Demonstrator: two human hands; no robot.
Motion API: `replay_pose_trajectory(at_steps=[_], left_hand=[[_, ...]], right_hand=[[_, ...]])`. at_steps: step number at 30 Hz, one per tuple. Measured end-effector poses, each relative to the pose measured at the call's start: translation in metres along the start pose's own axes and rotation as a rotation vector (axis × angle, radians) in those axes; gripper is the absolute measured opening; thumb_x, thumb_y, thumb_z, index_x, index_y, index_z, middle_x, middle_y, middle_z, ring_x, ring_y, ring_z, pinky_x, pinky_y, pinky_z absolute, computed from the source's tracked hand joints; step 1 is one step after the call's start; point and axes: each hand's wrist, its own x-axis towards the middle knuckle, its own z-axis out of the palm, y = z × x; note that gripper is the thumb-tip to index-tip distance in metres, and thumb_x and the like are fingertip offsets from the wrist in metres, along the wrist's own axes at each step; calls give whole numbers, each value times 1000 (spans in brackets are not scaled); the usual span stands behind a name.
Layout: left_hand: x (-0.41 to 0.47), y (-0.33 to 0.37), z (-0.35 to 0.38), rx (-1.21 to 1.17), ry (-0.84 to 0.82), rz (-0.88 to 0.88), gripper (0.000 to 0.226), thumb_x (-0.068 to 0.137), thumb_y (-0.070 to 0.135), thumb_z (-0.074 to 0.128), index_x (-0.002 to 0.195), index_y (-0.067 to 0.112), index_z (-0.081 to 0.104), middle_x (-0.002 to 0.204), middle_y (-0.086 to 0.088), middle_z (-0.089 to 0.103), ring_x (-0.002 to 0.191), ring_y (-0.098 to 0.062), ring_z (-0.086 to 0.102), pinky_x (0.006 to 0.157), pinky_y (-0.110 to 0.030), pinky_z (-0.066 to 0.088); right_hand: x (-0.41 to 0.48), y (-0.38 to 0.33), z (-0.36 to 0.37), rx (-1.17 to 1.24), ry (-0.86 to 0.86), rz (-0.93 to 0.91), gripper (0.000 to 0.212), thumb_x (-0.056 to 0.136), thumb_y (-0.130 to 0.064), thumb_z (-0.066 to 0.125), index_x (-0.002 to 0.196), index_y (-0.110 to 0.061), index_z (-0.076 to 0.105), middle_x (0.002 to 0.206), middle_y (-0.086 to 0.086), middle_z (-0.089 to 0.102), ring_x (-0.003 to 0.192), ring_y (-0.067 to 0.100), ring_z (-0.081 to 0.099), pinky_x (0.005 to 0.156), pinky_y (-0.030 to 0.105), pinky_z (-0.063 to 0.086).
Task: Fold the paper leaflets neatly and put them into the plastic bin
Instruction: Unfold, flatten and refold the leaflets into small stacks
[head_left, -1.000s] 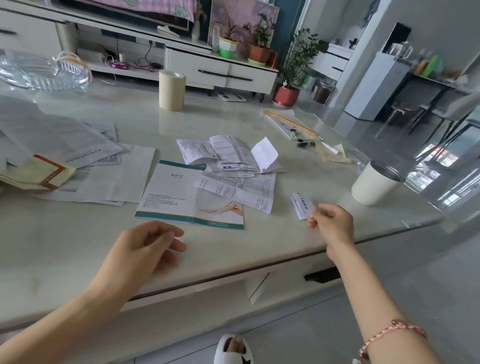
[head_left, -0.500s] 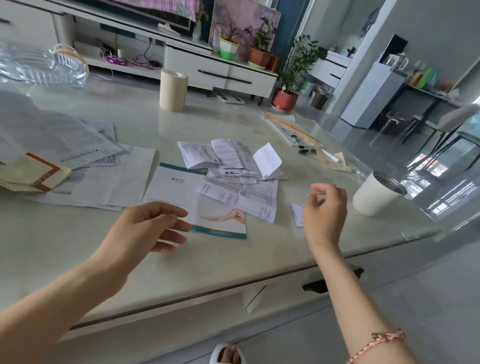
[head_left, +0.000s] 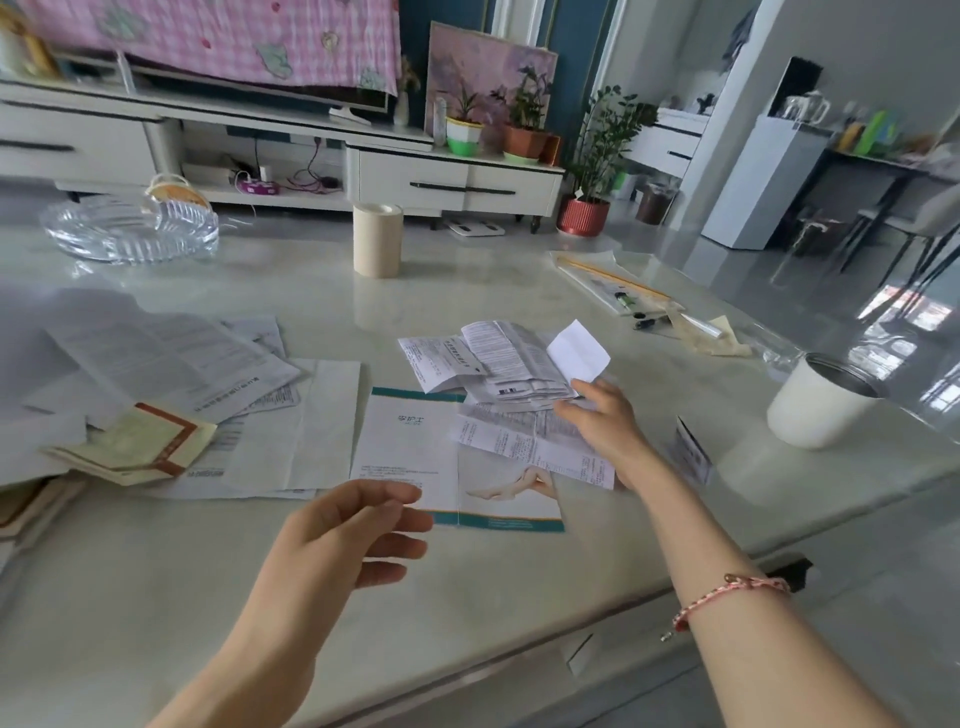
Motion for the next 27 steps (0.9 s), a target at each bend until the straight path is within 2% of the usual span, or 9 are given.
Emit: replay_pose_trajectory(at_steps=[2, 5, 10, 14, 17, 20, 23, 25, 27], left_hand=[[1, 2, -2, -11, 5, -10, 23, 92, 2, 48, 84, 9, 68, 74, -8, 73, 59, -14, 65, 61, -30, 46], [2, 1, -3, -22, 17, -30, 25, 92, 0, 48, 81, 10, 68, 70, -6, 72, 56, -13, 65, 59, -30, 44], [-3, 7, -5, -47, -5, -40, 22, 91, 1, 49, 83, 8, 68, 74, -8, 73, 61, -18, 64, 59, -30, 44], [-6, 6, -3, -92, -79, -51, 18, 83, 20, 57, 91, 9, 68, 88, -8, 74, 73, -19, 70, 65, -33, 48], [-7, 5, 0, -163, -168, -96, 49, 68, 42, 63, 107, 13, 63, 100, -4, 73, 89, -18, 70, 73, -36, 53], [-13, 12, 1, -347, -259, -142, 67, 68, 56, 60, 118, 12, 55, 113, -9, 69, 103, -23, 66, 80, -41, 56], [-14, 17, -5, -465, -341, -102, 86, 56, 69, 69, 116, 9, 55, 113, -11, 67, 111, -28, 61, 84, -43, 55], [-15, 18, -12, -511, -342, -76, 89, 51, 66, 74, 114, 6, 54, 109, -13, 67, 111, -31, 61, 83, -44, 55], [-16, 20, -17, -492, -332, -53, 80, 63, 63, 63, 119, 6, 54, 113, -16, 66, 106, -29, 64, 84, -42, 56]], right_hand=[[-3, -4, 1, -20, 10, -24, 29, 84, -24, 63, 101, -1, 60, 110, 9, 52, 113, 24, 45, 94, 36, 37], [-9, -20, -10, 38, 60, -46, 49, 87, -15, 62, 132, -2, 47, 138, 8, 42, 129, 20, 37, 105, 26, 29], [-52, -62, -39, 196, 269, -316, 48, 88, -3, 58, 134, -9, 46, 139, -3, 42, 125, 1, 36, 94, 0, 25], [-108, -83, -48, 704, 227, -312, 36, 87, 1, 58, 120, -15, 58, 118, 2, 63, 103, 11, 63, 91, 17, 48], [-138, -96, -37, 906, 142, -196, 25, 86, -1, 59, 106, -14, 66, 90, 0, 70, 77, 16, 70, 81, 29, 56], [-156, -97, -15, 686, 131, -266, 20, 86, -9, 64, 100, -22, 67, 93, -6, 71, 81, 10, 69, 77, 22, 53], [-168, -89, 3, 423, 150, -501, 26, 84, -20, 63, 109, -15, 66, 108, -16, 61, 91, 1, 62, 80, 12, 46], [-172, -84, 10, 159, 150, -696, 31, 88, -22, 57, 115, -10, 65, 115, -10, 61, 102, 0, 57, 89, 15, 45], [-174, -80, 12, -97, 130, -867, 32, 89, -21, 52, 115, -8, 65, 119, -4, 63, 107, 8, 56, 94, 23, 43]])
